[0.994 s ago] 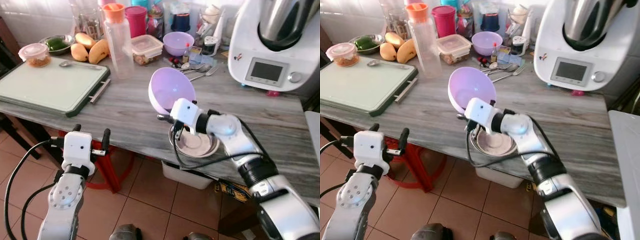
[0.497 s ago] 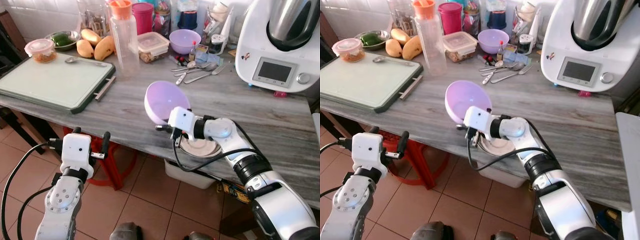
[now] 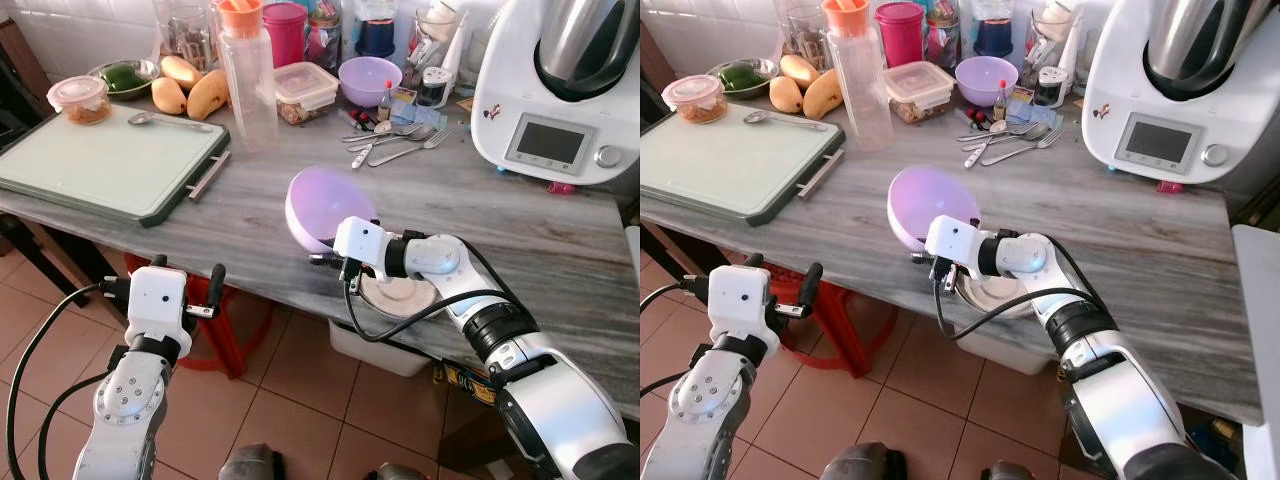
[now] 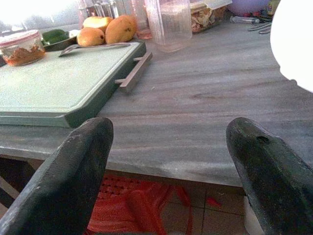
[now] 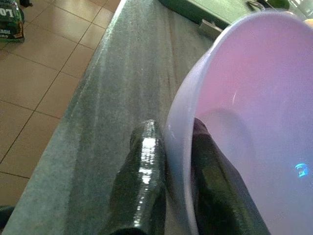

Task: Setting the table

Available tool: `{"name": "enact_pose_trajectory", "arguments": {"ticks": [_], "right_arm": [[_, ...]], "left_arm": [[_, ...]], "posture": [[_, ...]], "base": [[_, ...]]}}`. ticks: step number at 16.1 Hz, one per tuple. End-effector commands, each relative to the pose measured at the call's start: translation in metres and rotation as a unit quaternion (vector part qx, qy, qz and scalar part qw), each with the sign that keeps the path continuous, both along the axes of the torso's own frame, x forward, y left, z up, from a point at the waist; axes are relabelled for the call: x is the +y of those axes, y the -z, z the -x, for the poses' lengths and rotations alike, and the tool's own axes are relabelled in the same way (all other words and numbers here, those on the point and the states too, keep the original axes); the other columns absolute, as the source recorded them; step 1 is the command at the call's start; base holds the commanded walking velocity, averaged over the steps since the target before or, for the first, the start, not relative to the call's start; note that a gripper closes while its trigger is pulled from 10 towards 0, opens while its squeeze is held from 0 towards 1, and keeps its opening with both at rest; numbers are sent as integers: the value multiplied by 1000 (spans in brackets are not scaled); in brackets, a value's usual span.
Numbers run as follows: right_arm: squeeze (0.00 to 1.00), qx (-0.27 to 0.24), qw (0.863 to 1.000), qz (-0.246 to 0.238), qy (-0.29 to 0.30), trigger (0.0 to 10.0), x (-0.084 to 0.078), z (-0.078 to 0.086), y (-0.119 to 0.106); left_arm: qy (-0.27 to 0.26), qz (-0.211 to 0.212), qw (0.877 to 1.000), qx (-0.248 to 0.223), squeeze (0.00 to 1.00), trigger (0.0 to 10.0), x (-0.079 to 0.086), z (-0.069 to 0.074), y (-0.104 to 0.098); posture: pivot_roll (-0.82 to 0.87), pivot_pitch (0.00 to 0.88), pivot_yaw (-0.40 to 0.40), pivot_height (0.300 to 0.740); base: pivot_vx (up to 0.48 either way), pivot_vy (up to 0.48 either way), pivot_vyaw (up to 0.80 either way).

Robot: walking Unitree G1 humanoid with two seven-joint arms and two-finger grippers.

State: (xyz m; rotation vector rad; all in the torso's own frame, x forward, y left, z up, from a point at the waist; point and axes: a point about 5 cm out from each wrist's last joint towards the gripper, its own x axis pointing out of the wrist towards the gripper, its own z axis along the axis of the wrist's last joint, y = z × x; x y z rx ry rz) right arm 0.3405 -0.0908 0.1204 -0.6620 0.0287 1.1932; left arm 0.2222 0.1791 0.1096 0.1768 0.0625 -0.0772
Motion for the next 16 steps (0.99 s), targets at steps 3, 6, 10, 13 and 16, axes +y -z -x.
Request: {"name": "enact_pose_trajectory", "arguments": {"ticks": [3, 6, 10, 13, 16], "right_arm": [[1000, -29, 1000, 11, 0, 10000, 0, -6, -9], [1000, -48, 999, 15, 8, 10000, -1, -9, -11], [1000, -72, 997, 13, 14, 10000, -1, -12, -16], [1000, -91, 995, 21, 23, 10000, -1, -16, -19], [1000, -105, 994, 13, 24, 10000, 2, -18, -25]], "left_arm": [[0, 3, 1000, 4, 0, 10000, -1, 1, -1], [0, 4, 1000, 6, 0, 10000, -1, -1, 0], [3, 5, 1000, 9, 0, 10000, -3, -3, 1], [3, 6, 1000, 11, 0, 10000, -4, -5, 2], [4, 9, 1000, 11, 0, 10000, -6, -7, 2]], "posture": [[82, 32, 23, 740], [80, 28, 25, 740], [80, 20, 26, 740], [82, 8, 23, 740], [79, 0, 21, 740]], "base": [[0, 0, 0], [0, 0, 0], [0, 0, 0], [0, 0, 0], [0, 0, 0]]}}
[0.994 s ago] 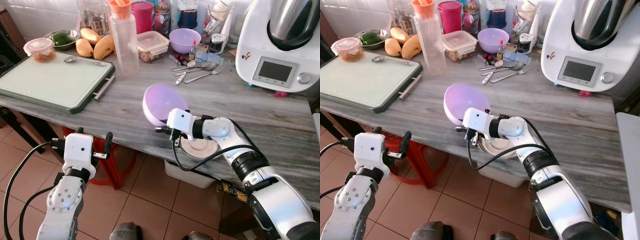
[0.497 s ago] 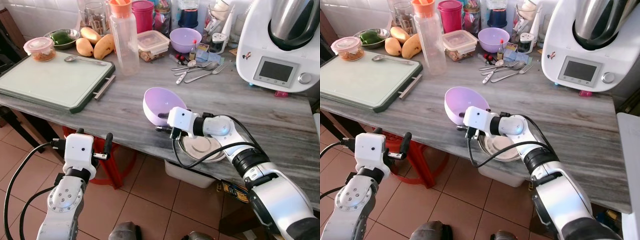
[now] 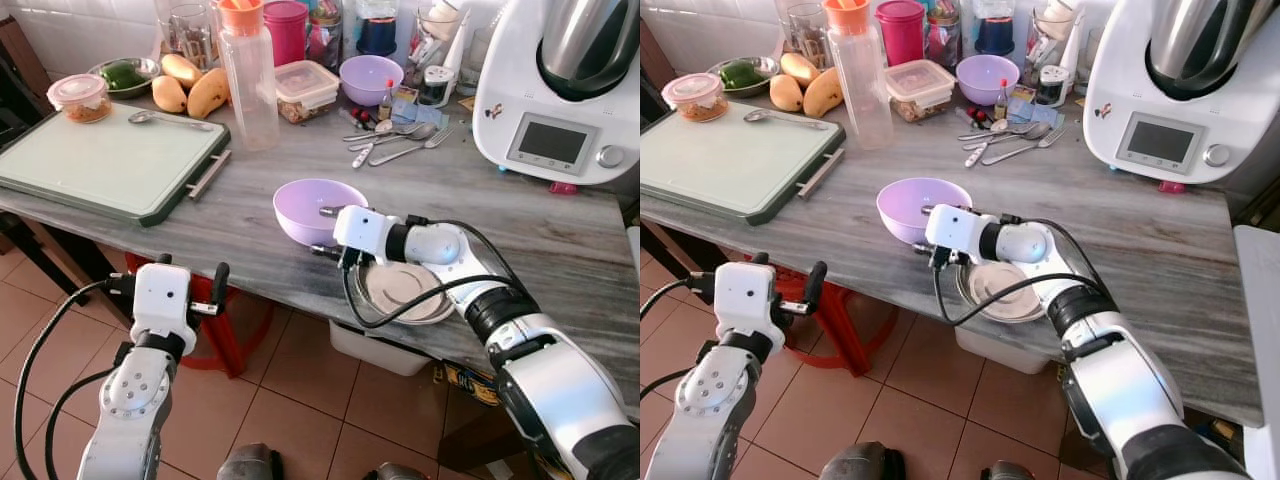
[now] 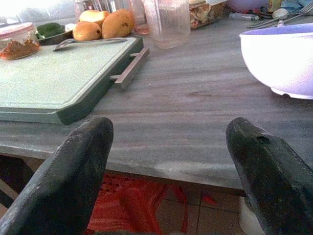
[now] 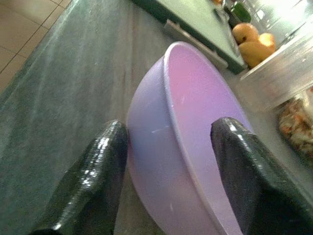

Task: Setting the table

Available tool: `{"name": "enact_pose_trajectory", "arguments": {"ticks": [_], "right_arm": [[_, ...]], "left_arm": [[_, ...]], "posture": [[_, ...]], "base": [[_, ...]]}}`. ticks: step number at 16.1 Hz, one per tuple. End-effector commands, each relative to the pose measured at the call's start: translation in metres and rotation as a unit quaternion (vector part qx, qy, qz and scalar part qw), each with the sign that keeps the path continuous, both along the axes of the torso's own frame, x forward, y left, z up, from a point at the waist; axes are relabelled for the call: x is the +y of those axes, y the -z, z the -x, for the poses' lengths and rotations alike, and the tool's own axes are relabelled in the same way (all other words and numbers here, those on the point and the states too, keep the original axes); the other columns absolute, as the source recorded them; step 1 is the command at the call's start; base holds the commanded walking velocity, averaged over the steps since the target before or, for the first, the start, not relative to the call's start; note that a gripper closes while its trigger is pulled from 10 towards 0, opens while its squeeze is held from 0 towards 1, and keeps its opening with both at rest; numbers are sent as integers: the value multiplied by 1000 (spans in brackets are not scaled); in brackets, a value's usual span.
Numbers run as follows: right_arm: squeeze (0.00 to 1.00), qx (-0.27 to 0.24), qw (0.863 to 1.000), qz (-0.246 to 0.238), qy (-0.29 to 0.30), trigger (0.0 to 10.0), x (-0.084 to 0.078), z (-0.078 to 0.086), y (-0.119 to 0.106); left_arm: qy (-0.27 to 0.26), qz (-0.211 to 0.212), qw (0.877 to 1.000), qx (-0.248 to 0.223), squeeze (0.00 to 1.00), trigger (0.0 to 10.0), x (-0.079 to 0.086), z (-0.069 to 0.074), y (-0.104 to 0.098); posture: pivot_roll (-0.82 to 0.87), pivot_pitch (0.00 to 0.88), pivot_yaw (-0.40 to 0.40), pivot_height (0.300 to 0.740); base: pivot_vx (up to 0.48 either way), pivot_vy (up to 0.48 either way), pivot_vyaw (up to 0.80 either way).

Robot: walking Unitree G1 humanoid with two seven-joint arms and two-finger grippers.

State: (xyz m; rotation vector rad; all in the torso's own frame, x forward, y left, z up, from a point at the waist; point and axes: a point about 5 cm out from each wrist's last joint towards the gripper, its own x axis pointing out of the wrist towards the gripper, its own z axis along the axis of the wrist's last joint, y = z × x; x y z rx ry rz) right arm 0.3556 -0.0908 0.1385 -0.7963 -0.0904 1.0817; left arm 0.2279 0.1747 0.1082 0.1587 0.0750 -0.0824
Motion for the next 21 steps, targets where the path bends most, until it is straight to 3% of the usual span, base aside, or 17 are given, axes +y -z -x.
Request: {"name": "enact_pose_trajectory", "arguments": {"ticks": [1, 9, 12, 13, 17, 21], "right_arm": [[1000, -13, 1000, -5, -1, 10000, 2, -3, -7], [1000, 3, 999, -30, -15, 10000, -7, 2, -10], [1000, -16, 998, -67, 2, 10000, -10, 0, -20], [1000, -27, 995, -100, 13, 10000, -12, 1, -27], [1000, -31, 991, -124, 37, 10000, -21, 13, -24], [1000, -76, 978, -161, 110, 10000, -32, 20, -33]], "left_arm": [[2, 1, 1000, 5, 0, 10000, -1, -1, 1], [18, 16, 1000, 10, 0, 10000, -12, -11, 6], [22, 20, 1000, 9, 0, 10000, -15, -15, 7], [22, 22, 1000, 7, 0, 10000, -16, -17, 7], [53, 20, 998, 3, 0, 10000, -19, -18, 8], [66, 14, 998, 5, 0, 10000, -17, -20, 10]], "posture": [[77, 0, 22, 740], [44, 0, 23, 740], [38, 0, 17, 740], [34, 0, 17, 740], [19, 0, 24, 740], [0, 0, 36, 740]], "base": [[0, 0, 0], [0, 0, 0], [0, 0, 0], [0, 0, 0], [0, 0, 0], [0, 0, 0]]}}
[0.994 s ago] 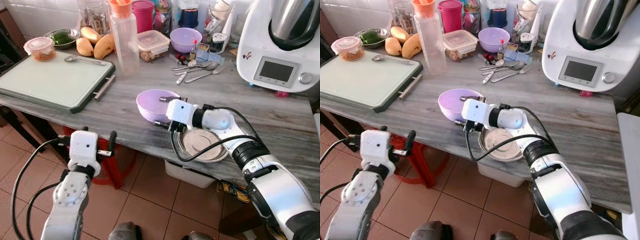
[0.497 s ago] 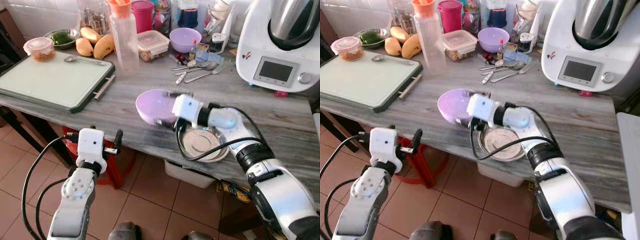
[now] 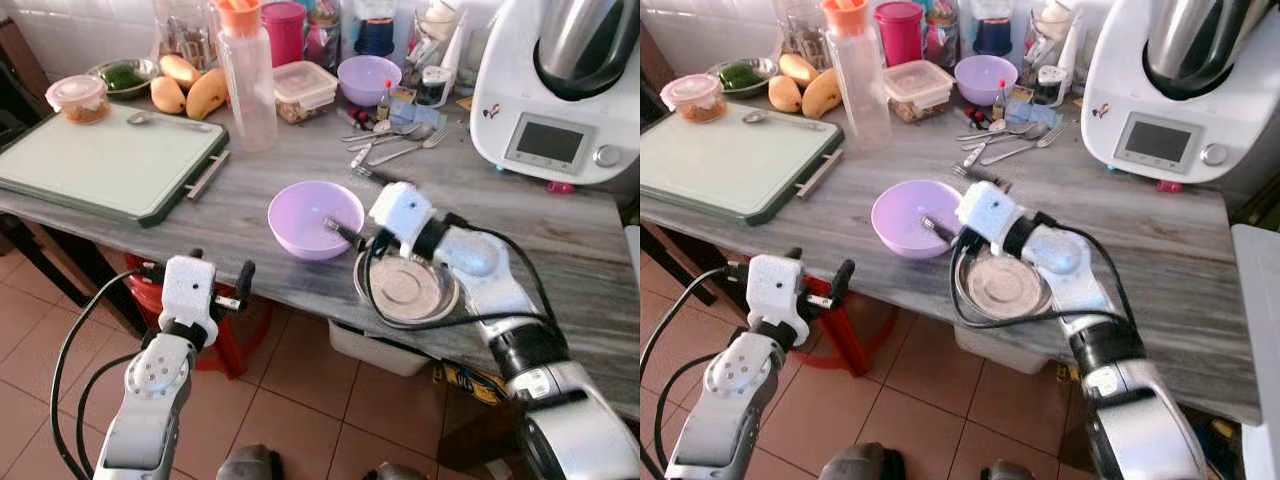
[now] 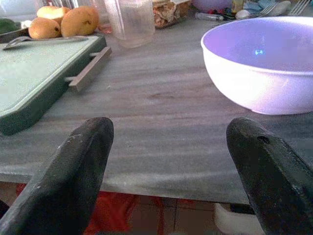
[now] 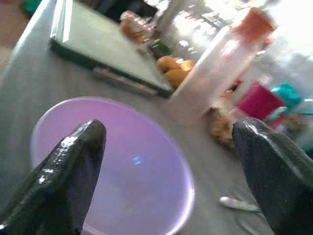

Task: Setting the table

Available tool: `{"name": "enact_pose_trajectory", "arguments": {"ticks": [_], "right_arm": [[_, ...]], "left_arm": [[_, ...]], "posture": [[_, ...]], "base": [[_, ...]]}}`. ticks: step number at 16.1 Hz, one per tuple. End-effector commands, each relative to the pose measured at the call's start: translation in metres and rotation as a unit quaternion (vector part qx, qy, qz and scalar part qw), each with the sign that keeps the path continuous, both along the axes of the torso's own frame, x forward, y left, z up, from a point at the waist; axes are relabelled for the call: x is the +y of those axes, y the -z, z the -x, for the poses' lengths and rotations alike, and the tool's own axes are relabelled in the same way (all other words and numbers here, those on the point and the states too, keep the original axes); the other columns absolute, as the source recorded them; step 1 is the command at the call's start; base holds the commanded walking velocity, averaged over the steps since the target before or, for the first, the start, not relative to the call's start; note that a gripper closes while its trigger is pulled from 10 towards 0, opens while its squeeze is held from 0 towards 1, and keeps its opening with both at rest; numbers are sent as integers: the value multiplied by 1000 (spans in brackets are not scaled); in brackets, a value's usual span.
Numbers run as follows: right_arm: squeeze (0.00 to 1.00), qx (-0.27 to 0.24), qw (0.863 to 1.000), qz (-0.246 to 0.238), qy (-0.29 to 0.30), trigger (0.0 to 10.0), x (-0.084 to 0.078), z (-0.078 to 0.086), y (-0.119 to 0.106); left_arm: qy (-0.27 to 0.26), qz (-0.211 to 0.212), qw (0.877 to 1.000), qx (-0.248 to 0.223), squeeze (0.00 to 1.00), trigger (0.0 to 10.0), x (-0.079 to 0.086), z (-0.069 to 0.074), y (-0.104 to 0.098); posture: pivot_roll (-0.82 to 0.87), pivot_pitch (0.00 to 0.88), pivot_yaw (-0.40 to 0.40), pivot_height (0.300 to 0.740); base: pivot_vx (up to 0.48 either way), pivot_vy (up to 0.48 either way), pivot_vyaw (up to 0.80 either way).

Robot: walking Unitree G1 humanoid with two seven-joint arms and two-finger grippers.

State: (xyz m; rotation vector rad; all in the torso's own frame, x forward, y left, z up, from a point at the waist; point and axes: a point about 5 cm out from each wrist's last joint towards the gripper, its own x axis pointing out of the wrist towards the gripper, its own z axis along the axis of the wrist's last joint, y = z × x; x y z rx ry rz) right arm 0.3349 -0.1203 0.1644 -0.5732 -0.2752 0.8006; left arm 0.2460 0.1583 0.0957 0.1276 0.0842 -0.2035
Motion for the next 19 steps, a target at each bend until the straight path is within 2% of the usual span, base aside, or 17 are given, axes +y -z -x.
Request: {"name": "enact_pose_trajectory", "arguments": {"ticks": [1, 3, 5, 6, 7, 8, 9, 10, 11, 13, 16, 17, 19], "right_arm": [[1000, -32, 999, -17, 40, 10000, -7, -1, -13], [1000, -64, 994, -38, 86, 10000, -14, 4, -23], [988, -73, 984, -77, 146, 10000, -21, 11, -28], [933, -78, 982, -71, 156, 10000, -22, 14, -28], [588, -79, 974, -65, 203, 10000, -30, 21, -21], [553, -68, 964, -71, 246, 10000, -38, 24, -16], [494, -60, 959, -78, 265, 10000, -42, 25, -13], [333, -43, 950, -82, 300, 10000, -47, 30, -8], [220, -16, 938, -102, 331, 10000, -52, 35, 1], [86, 22, 930, -112, 348, 10000, -52, 43, 15], [31, 62, 927, -100, 357, 10000, -45, 52, 28], [0, 91, 926, -101, 352, 10000, -41, 55, 34], [0, 136, 921, -108, 349, 10000, -40, 57, 44]], "left_arm": [[8, -3, 1000, -8, 0, 10000, -1, -4, -3], [10, -3, 1000, -13, 0, 10000, -1, -5, -4], [10, -3, 1000, -14, 0, 10000, -1, -6, -4], [9, -3, 1000, -14, 0, 10000, -1, -6, -4], [10, 1, 1000, -13, 0, 10000, -3, -5, -3], [15, 5, 1000, -12, 0, 10000, -6, -4, -2], [17, 6, 1000, -11, 0, 10000, -7, -4, -2], [15, 3, 1000, -11, 0, 10000, -7, -4, -1], [-1, -23, 1000, -20, 0, 10000, -1, -5, -2], [-4, -14, 1000, -15, 0, 10000, 1, -5, 0], [-4, -20, 1000, -19, 0, 10000, -1, -4, -1], [-2, -17, 1000, -18, 0, 10000, -2, -4, 0], [-2, -15, 1000, -17, 0, 10000, -1, -5, 0]], "posture": [[-1, 0, 37, 740], [-3, 0, 35, 740], [-7, 0, 34, 740], [-8, 0, 34, 740], [-13, 0, 38, 740], [-15, 0, 39, 740], [-16, 0, 38, 740], [-17, 0, 37, 740], [-17, 0, 36, 740], [-15, 0, 34, 740], [-17, 0, 35, 740], [-16, 0, 36, 740], [-16, 0, 36, 740]], "base": [[0, 0, 0], [0, 0, 0], [0, 0, 0], [0, 0, 0], [0, 0, 0], [0, 0, 0], [0, 0, 0], [0, 0, 0], [0, 0, 0], [0, 0, 0], [0, 0, 0], [0, 0, 0], [0, 0, 0]]}}
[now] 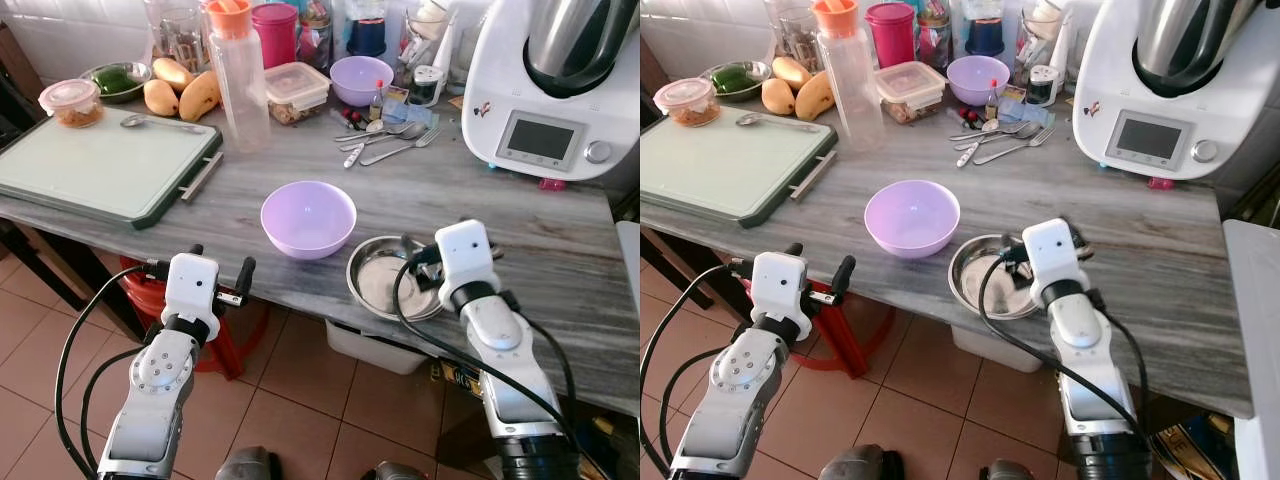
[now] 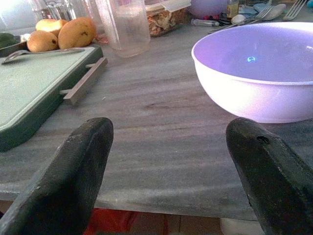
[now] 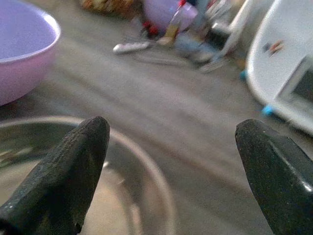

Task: Setting the table

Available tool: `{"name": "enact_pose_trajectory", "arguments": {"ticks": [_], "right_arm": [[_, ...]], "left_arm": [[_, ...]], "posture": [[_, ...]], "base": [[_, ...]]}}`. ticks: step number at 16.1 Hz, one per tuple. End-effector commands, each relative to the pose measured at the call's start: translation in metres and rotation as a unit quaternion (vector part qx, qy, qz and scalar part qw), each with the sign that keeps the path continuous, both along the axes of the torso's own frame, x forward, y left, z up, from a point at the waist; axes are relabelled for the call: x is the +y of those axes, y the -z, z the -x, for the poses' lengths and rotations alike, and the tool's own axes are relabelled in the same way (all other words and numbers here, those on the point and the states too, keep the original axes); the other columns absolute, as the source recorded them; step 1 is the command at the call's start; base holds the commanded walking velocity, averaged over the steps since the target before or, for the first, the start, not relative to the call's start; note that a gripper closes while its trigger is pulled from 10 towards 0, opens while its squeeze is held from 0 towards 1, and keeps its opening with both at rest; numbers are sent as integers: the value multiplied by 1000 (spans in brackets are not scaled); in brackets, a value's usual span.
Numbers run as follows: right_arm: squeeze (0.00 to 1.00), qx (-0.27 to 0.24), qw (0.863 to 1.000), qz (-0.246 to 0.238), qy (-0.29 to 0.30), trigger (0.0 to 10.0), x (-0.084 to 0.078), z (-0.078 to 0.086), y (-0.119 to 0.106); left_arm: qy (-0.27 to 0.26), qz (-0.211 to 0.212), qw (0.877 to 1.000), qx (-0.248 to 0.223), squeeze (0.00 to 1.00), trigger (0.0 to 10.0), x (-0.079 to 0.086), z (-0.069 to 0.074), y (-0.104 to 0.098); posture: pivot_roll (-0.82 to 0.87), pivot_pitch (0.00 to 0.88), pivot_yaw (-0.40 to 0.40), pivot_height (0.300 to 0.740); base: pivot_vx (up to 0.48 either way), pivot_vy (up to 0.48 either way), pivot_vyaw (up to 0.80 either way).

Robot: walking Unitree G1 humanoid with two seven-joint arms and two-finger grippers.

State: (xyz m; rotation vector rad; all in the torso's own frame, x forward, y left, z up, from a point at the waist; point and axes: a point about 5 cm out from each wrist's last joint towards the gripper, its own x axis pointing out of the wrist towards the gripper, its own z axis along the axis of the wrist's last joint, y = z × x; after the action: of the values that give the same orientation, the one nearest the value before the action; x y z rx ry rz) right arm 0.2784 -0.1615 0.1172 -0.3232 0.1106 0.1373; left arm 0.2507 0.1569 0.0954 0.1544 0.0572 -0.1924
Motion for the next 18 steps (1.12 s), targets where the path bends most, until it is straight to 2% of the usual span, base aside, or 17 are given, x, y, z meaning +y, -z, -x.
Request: {"name": "enact_pose_trajectory", "arguments": {"ticks": [1, 6, 10, 18], "right_arm": [[0, 15, 1000, -4, -14, 10000, 3, 2, 1], [0, 76, 995, -19, -58, 10000, 16, 10, 14], [0, 99, 991, -30, -88, 10000, 25, 12, 17], [0, 149, 981, -76, -93, 10000, 29, 10, 24]], "left_arm": [[2, -3, 1000, -2, 0, 10000, 0, 0, 0], [3, -1, 1000, 0, 0, 10000, -2, 1, 0], [4, 1, 1000, 1, 0, 10000, -5, 1, 0], [-1, 1, 1000, 7, 0, 10000, -4, 6, 1]], "posture": [[-17, 0, 36, 740], [-17, 0, 35, 740], [-15, 0, 27, 740], [-2, 0, 24, 740]], "base": [[0, 0, 0], [0, 0, 0], [0, 0, 0], [0, 0, 0]]}}
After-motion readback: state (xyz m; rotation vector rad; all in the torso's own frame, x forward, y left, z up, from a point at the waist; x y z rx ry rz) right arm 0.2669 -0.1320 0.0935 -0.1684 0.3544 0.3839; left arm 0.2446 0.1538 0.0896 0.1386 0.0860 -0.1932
